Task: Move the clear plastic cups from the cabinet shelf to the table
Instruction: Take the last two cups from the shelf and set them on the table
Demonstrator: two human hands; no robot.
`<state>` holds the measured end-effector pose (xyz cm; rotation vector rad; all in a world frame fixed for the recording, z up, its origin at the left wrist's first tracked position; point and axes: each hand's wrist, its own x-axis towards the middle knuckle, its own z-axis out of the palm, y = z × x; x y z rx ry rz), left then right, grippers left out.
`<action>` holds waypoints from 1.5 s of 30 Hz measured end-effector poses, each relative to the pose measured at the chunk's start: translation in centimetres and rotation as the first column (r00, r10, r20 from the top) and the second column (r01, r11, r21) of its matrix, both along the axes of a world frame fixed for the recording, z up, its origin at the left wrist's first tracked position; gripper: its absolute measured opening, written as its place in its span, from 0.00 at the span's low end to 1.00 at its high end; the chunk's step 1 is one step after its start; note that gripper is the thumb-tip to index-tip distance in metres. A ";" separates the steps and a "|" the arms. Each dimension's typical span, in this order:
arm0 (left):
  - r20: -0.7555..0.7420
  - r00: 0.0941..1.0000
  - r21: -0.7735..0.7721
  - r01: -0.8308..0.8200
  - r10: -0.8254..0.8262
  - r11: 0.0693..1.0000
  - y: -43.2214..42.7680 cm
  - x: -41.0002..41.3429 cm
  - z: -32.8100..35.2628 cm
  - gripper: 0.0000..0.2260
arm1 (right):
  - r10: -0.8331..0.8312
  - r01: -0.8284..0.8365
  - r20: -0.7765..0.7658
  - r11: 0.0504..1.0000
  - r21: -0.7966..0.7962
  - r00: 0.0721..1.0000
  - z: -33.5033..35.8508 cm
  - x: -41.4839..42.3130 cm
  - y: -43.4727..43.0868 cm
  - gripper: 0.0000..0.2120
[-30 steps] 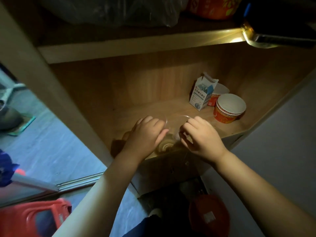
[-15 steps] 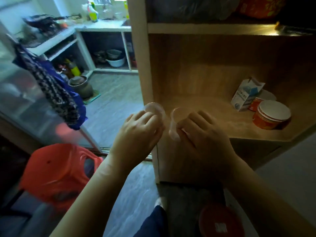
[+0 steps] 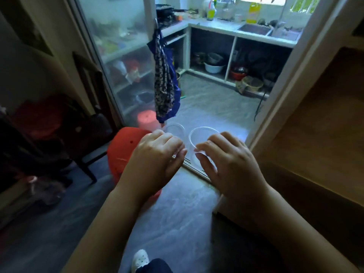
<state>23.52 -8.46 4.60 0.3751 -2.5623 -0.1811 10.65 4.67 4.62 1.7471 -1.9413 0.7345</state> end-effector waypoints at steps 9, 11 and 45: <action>0.062 0.962 -0.037 -0.262 0.264 0.964 -10.5 12.5 1.4 0.13 | 0.240 -0.240 -0.025 0.970 -0.038 0.971 0.4 9.7 -15.0 0.06; 0.053 0.939 -0.041 -0.339 0.341 0.940 -13.4 16.7 2.0 0.15 | 0.319 -0.319 -0.012 0.946 -0.059 0.948 0.5 13.2 -19.3 0.05; 0.120 0.392 -0.047 -0.916 0.912 0.399 -48.5 45.8 -1.0 0.06 | 0.802 -0.822 0.210 0.569 0.016 0.559 -3.4 42.1 -66.2 0.07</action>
